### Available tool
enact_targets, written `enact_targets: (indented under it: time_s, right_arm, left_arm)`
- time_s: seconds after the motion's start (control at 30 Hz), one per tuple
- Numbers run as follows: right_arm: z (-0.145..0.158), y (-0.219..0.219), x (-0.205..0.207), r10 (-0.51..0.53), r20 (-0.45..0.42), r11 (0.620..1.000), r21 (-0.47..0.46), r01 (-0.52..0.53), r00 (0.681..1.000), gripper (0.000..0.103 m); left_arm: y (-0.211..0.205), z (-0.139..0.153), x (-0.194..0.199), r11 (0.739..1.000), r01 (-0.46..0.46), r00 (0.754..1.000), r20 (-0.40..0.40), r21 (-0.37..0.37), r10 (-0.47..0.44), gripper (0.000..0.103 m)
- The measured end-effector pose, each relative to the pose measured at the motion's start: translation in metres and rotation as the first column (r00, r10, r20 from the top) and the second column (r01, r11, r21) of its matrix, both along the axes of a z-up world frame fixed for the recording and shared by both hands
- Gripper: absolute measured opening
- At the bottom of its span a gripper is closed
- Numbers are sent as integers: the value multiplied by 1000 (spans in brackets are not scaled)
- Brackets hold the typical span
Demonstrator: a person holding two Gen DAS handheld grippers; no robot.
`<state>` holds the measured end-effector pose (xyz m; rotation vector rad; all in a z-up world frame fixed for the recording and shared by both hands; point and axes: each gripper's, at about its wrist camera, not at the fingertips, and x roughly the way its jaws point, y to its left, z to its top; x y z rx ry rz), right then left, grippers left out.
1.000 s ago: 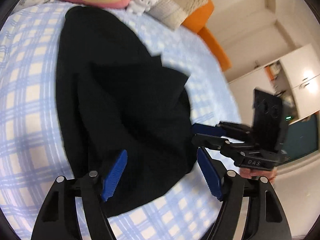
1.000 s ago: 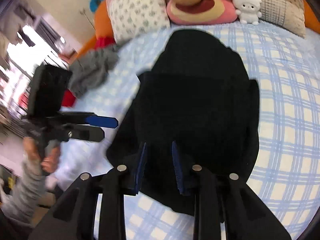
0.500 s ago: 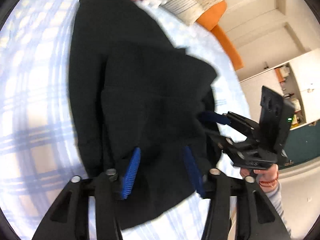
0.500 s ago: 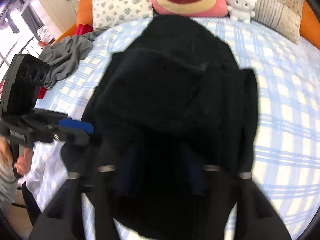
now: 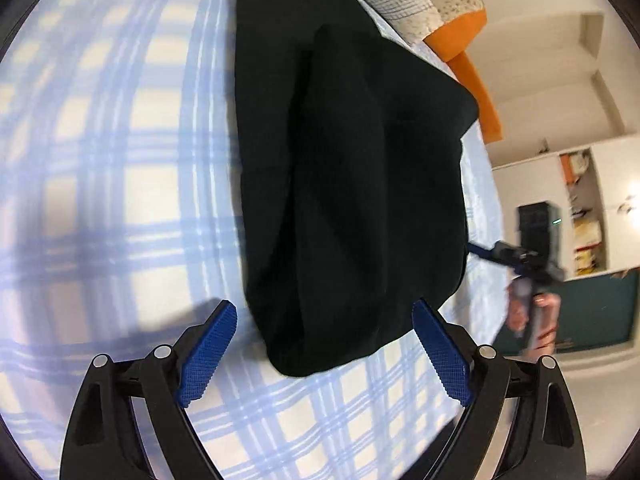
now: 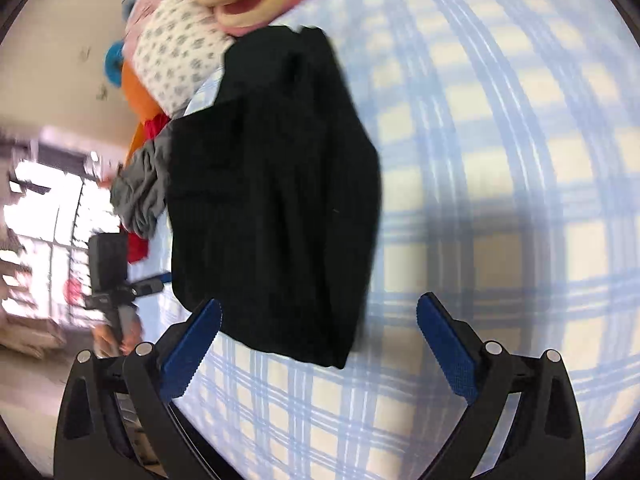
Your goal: Fold large clothes
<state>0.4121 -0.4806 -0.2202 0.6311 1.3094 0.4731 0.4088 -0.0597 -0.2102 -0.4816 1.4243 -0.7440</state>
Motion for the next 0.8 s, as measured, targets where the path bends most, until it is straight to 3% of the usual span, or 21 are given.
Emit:
enact_targets:
  time_s: [0.13,0.33,0.37,0.53,0.6,0.67,0.8]
  right_arm:
    - [-21,10,8,1,-47,996,91,3,999,98]
    - [-25,44,25,60,-49,985,166,-51,997,99]
    - [-25,50,26,78,-53,983,171,-68,996,99]
    - [-19,69,27,133,-47,985,118,-127,990,98]
    - [-19,66,26,136,-55,983,134,-128,989,97]
    - [-23,64,25,136,-72,983,135,-125,988,96]
    - [-25,63,25,129,-74,983,144,-117,989,94]
  left_arm:
    - [10,-15,2,992,-29,998,-56,-127,22,100]
    - [11,-12,-2,991,-15,999,-47,-132,9,100]
    - [-11,-13,9,991,-14,999,-42,-130,9,100]
    - [-18,-6,11,992,12,999,-35,-129,-16,100]
    - [-31,-7,11,993,41,998,-35,-107,-45,100]
    - [-38,-17,6,997,72,995,-63,-26,-74,99]
    - [-40,-6,-3,996,82,996,-45,44,-80,100]
